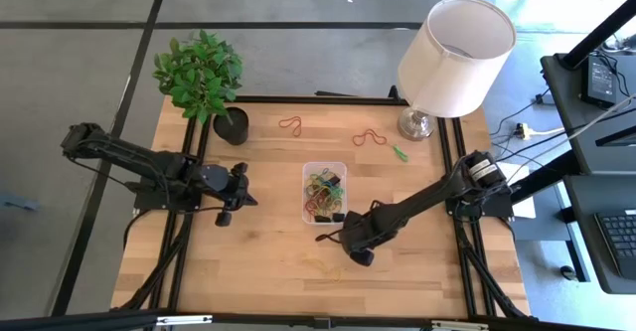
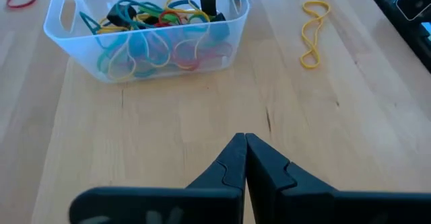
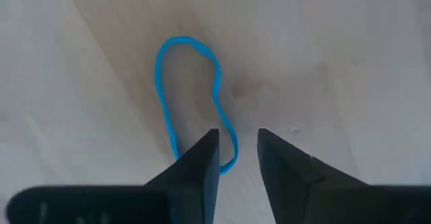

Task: Pick and place rubber bands into bin
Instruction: Put the blue rubber band into the transparent container

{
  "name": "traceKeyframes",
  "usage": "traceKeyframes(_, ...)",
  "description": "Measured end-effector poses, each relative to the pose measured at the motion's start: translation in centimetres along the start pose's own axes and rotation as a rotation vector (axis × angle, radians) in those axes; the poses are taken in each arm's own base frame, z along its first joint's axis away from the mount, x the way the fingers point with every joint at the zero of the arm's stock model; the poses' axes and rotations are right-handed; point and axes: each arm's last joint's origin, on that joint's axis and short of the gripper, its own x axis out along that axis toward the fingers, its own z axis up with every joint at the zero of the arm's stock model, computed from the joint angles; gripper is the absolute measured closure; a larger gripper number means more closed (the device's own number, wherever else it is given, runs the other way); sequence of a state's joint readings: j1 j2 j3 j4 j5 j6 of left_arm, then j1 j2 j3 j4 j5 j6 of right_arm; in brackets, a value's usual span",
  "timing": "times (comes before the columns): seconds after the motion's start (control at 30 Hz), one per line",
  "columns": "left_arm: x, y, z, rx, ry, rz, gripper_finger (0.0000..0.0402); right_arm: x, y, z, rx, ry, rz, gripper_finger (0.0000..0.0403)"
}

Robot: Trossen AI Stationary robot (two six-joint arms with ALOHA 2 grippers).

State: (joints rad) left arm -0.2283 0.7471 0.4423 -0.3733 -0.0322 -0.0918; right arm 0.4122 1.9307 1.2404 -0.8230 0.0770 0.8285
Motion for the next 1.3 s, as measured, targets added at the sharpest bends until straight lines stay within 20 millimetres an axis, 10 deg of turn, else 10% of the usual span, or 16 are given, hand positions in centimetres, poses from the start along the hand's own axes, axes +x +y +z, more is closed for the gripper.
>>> traceKeyframes(0.47,0.0,0.0,0.1,-0.004,-0.007,-0.001,0.0398,0.3,0.5,0.2,0.08,0.024,0.008,0.0394)
traceKeyframes(1.0,0.0,0.0,0.1,-0.018,-0.011,-0.002,0.0399,-14.3,1.0,4.6,0.062,-0.292,0.045,0.0401)
traceKeyframes(1.3,0.0,0.0,0.1,-0.028,-0.011,-0.002,0.0396,-14.2,-4.2,10.0,0.156,-0.403,-0.004,0.0402)
